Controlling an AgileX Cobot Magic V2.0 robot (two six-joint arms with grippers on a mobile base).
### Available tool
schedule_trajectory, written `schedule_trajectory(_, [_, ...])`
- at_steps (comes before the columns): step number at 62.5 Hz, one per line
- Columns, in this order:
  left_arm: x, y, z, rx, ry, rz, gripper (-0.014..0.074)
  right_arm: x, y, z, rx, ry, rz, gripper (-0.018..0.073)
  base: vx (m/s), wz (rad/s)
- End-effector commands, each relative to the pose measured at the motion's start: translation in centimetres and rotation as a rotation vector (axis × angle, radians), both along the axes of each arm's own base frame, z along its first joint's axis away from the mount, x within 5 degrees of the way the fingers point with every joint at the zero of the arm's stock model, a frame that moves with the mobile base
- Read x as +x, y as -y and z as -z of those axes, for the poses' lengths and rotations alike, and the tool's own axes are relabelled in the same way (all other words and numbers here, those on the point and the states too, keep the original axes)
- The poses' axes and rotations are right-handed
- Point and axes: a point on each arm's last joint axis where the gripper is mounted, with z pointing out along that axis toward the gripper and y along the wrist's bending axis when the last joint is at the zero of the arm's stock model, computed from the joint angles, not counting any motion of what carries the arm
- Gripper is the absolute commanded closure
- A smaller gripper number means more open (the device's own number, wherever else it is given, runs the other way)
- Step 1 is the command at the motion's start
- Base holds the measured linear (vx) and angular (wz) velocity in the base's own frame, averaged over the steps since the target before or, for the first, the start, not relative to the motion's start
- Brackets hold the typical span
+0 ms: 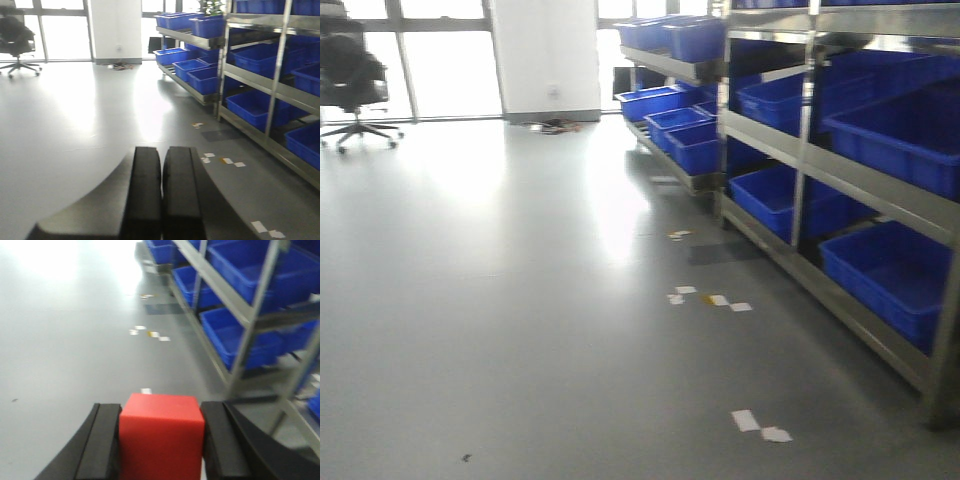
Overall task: Pick red cube and place on left shelf
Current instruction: 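Drive the base away from the table holding the red cube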
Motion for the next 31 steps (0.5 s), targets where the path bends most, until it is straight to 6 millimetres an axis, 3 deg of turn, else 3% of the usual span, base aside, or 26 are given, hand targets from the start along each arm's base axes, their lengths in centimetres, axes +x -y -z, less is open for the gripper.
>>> schedule_trajectory(1, [-0.02,-0.05,-0.06,-0.016,0.075,-0.003,0.0495,0.14,0.0,-1.49,-0.029,0.097,-0.005,0.044,0.07,0.71])
schedule_trajectory(15, [-0.02,-0.05,-0.06,-0.016,0.075,-0.003,0.0495,0.15,0.01,-1.49,-0.031,0.098,-0.005,0.044,0.07,0.63])
schedule_trajectory(31, [-0.02,-0.05,-0.06,-0.016,0.075,-0.003,0.0495,0.15,0.01,-1.49,-0.031,0.098,-0.005,0.044,0.2,0.24])
